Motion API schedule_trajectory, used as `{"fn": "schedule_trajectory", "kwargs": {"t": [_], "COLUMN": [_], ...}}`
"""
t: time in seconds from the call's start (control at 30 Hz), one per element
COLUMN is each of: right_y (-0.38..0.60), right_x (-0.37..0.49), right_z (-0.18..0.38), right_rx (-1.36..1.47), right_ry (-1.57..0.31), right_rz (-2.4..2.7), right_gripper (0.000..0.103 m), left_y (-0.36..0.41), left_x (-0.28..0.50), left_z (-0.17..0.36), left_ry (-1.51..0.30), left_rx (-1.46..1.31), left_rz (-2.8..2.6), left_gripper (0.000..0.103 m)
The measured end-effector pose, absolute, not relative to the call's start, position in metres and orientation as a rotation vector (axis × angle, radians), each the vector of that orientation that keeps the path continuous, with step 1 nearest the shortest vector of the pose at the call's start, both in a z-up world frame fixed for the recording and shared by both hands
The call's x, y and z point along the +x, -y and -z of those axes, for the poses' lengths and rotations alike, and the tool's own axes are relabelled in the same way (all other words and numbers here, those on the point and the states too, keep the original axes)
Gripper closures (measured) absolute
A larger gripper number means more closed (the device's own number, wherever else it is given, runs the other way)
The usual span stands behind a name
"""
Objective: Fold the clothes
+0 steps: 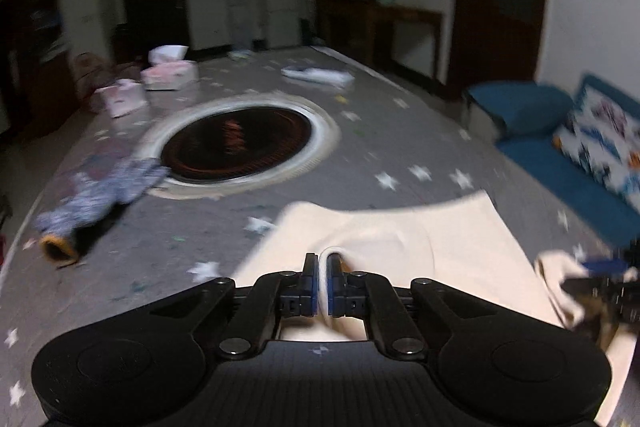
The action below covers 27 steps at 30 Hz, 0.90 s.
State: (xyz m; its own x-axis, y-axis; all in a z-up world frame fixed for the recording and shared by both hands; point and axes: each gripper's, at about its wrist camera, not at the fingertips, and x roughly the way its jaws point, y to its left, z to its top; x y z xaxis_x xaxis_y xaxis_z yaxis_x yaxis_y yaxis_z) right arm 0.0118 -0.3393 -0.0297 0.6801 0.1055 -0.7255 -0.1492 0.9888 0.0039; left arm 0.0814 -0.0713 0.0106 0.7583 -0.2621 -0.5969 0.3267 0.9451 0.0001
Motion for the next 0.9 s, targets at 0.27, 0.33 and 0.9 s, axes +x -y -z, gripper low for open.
{"fn": "schedule_trajectory", "kwargs": {"t": [0.27, 0.33, 0.9], "right_y": [0.334, 0.333, 0.363], "right_x": [0.008, 0.006, -0.02], "right_z": [0.028, 0.027, 0.006], "right_rx": [-0.079, -0.084, -0.098], "right_ry": [-0.799, -0.79, -0.698], "right_rz": [-0.11, -0.1, 0.067], "right_gripper": [0.089, 0.09, 0.093], "left_y": [0.01, -0.008, -0.023], "left_x": [0.061, 0.054, 0.026], "left_z": [-0.039, -0.045, -0.031], "left_ry": [-0.543, -0.525, -0.573], "left_rx": [-0.007, -0.031, -0.027], "left_rz": [0.152, 0.103, 0.044], "left_gripper": [0.099, 0.099, 0.099]}}
